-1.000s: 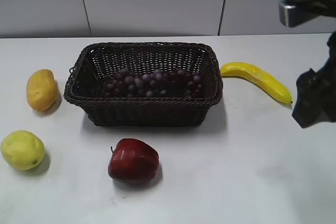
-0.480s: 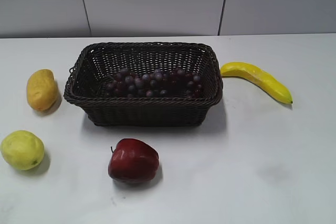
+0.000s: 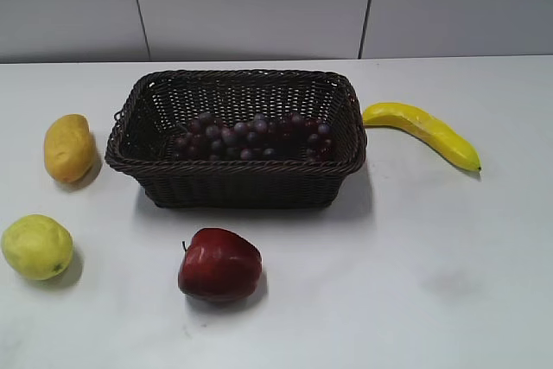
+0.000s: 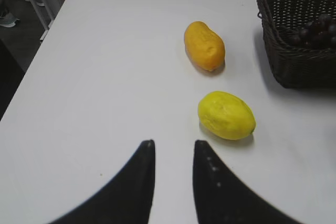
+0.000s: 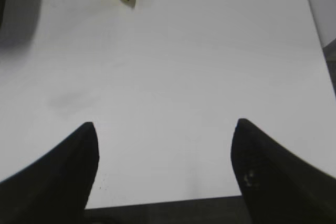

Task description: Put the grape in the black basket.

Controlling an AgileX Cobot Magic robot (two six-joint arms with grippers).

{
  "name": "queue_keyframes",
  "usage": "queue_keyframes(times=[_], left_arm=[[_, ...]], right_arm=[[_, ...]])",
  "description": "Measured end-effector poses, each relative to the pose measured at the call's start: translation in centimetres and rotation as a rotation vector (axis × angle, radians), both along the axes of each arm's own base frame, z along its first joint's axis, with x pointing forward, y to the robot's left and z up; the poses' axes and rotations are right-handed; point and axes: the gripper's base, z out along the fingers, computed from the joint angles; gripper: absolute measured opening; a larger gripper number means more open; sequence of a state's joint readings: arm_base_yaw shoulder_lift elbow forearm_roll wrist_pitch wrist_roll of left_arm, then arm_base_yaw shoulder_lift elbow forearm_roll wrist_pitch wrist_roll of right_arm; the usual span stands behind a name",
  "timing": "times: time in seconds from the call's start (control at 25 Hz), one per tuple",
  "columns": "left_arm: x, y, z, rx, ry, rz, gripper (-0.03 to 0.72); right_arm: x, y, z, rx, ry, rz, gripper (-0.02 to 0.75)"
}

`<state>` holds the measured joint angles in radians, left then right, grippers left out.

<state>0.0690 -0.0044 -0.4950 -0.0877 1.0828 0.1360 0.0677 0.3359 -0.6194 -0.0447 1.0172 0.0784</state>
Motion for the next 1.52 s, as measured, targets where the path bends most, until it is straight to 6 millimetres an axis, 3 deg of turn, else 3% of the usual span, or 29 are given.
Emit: queue_keyframes(times=[0.2,0.4,0.52,1.28,1.52], left_arm=[[0.0,0.0,0.0,0.000,0.000,0.000,0.228],[0.0,0.0,0.0,0.000,0.000,0.000,0.228],[0.0,0.0,0.0,0.000,0.000,0.000,0.228],[0.0,0.0,0.0,0.000,0.000,0.000,0.228],[0.0,0.0,0.0,0.000,0.000,0.000,0.228]], right_arm=[[-3.5,-0.3,-0.8,-0.002,-0.144,-0.009,0.594],[-4.8,-0.3,-2.4,0.002,-0.178,-0.038,0.594],[-4.9,0.0,-3.2,0.010,-0.181,-0.029,0.594],[-4.9,0.4,-3.2,0.025,-0.184,-0.004,0.593],[-4.9,0.4,-3.2,0.025,-0.185,-0.004,0.648]])
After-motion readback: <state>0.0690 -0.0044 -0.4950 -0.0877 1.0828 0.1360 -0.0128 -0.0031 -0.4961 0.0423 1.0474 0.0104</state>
